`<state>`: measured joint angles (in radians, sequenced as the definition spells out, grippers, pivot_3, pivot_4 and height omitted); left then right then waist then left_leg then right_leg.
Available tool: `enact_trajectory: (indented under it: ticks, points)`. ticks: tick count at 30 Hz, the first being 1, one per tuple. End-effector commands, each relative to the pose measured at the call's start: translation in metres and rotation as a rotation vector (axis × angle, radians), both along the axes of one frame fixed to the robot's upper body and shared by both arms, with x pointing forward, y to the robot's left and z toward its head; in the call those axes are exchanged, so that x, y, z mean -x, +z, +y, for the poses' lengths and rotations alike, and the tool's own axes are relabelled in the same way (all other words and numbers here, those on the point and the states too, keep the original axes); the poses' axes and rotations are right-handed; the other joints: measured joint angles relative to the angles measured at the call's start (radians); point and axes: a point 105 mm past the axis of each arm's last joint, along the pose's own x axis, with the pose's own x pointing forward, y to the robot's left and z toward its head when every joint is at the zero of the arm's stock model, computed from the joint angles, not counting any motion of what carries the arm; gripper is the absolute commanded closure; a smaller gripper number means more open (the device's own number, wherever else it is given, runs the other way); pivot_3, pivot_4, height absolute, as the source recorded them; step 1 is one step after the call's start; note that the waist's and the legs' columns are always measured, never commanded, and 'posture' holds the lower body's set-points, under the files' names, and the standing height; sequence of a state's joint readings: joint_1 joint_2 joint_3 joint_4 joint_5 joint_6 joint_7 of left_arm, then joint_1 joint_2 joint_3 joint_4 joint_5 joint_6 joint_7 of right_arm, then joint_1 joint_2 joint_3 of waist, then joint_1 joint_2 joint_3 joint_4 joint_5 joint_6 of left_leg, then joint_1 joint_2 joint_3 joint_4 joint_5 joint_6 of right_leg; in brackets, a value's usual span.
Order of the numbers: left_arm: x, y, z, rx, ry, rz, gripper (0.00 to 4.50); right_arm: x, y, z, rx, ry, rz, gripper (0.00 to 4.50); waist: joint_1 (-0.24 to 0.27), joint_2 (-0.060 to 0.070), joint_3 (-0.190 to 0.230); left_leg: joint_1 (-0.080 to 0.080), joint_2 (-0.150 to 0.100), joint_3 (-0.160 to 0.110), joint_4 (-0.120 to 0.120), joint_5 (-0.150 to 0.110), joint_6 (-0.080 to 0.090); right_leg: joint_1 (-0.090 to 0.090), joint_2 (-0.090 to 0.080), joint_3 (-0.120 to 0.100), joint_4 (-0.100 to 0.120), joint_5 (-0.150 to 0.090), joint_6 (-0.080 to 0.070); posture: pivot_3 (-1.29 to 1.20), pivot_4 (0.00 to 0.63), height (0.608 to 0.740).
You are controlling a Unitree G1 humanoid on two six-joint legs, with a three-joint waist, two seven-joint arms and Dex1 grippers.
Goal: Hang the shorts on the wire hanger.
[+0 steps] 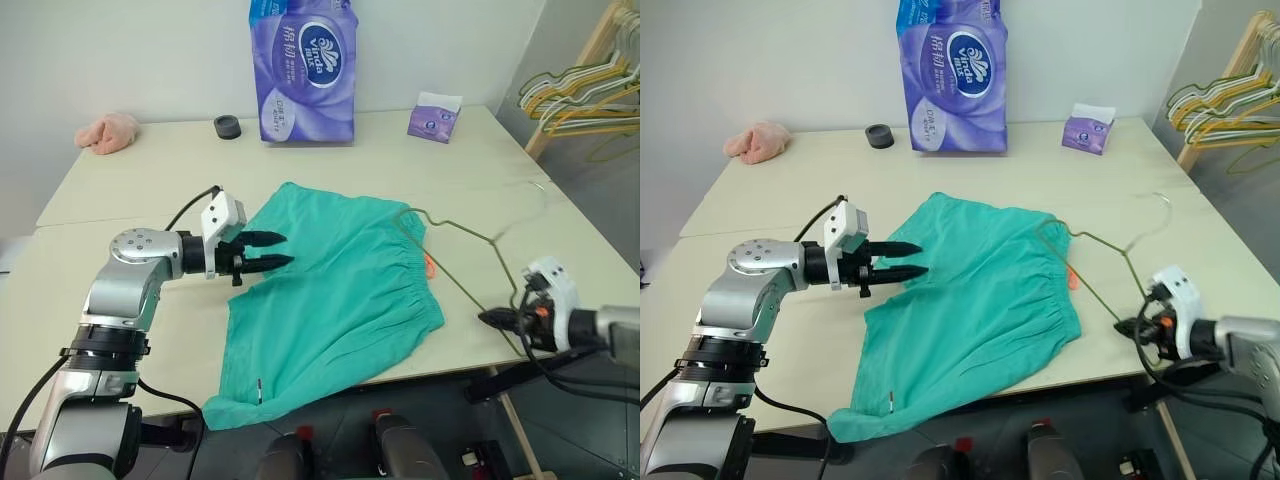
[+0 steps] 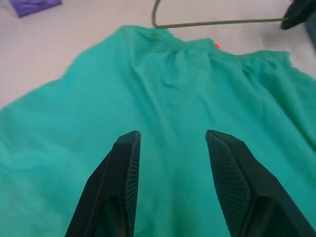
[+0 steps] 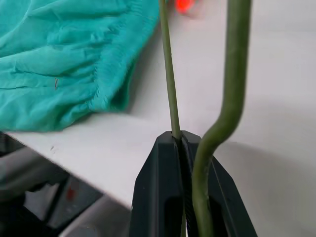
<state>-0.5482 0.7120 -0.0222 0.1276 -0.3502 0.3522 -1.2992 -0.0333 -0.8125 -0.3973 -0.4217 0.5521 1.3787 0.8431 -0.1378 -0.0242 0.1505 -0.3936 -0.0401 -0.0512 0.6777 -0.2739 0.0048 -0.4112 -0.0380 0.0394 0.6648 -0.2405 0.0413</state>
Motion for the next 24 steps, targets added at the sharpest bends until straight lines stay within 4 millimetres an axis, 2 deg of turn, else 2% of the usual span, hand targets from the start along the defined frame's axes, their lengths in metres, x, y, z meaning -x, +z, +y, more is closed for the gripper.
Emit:
enact_trajectory:
  ticks: [1,5,13,16,20,24]
  points:
    - [0.005,0.009,-0.005,-0.014,-0.054,-0.031,2.29,0.013,0.007,-0.007,-0.027,-0.049,0.015,4.50,-0.003,0.000,0.000,0.001,0.000,0.000,0.000,0.000,0.000,0.001,0.000,0.000,0.000,0.000,0.000,-0.29,0.132,0.740]
    - [0.002,0.010,-0.007,-0.017,-0.060,-0.035,2.29,0.015,0.002,-0.011,-0.038,-0.080,0.042,4.50,-0.014,0.000,0.000,0.001,0.000,0.001,0.000,0.000,0.001,0.001,0.001,0.000,0.000,0.000,0.000,-0.29,0.132,0.740]
    - [0.001,0.008,-0.009,-0.052,-0.070,-0.051,2.29,0.007,0.004,0.004,-0.046,-0.009,0.069,4.50,-0.028,0.000,0.000,0.001,0.000,0.000,0.000,0.000,0.001,0.001,0.002,0.000,0.000,-0.001,0.001,-0.28,0.130,0.740]
    - [0.003,0.009,-0.010,-0.056,-0.073,-0.063,2.29,0.006,-0.003,0.000,-0.034,-0.026,0.115,4.50,-0.028,0.000,0.000,0.001,0.000,0.001,0.000,-0.001,0.001,0.001,0.002,0.000,-0.001,-0.001,0.001,-0.27,0.130,0.740]
    - [0.005,0.007,-0.009,-0.056,-0.071,-0.058,2.29,-0.001,0.002,-0.007,-0.075,-0.064,0.113,4.50,-0.028,0.000,0.000,0.001,0.000,0.001,0.000,-0.001,0.001,0.001,0.001,0.001,-0.001,-0.001,0.001,-0.27,0.128,0.740]
    - [0.008,0.004,-0.010,-0.053,-0.070,-0.048,2.29,-0.001,0.004,-0.006,-0.128,-0.085,0.134,4.50,-0.028,0.000,0.000,0.001,0.000,0.000,0.000,-0.001,0.001,0.001,0.001,0.000,-0.001,-0.001,0.001,-0.27,0.128,0.740]
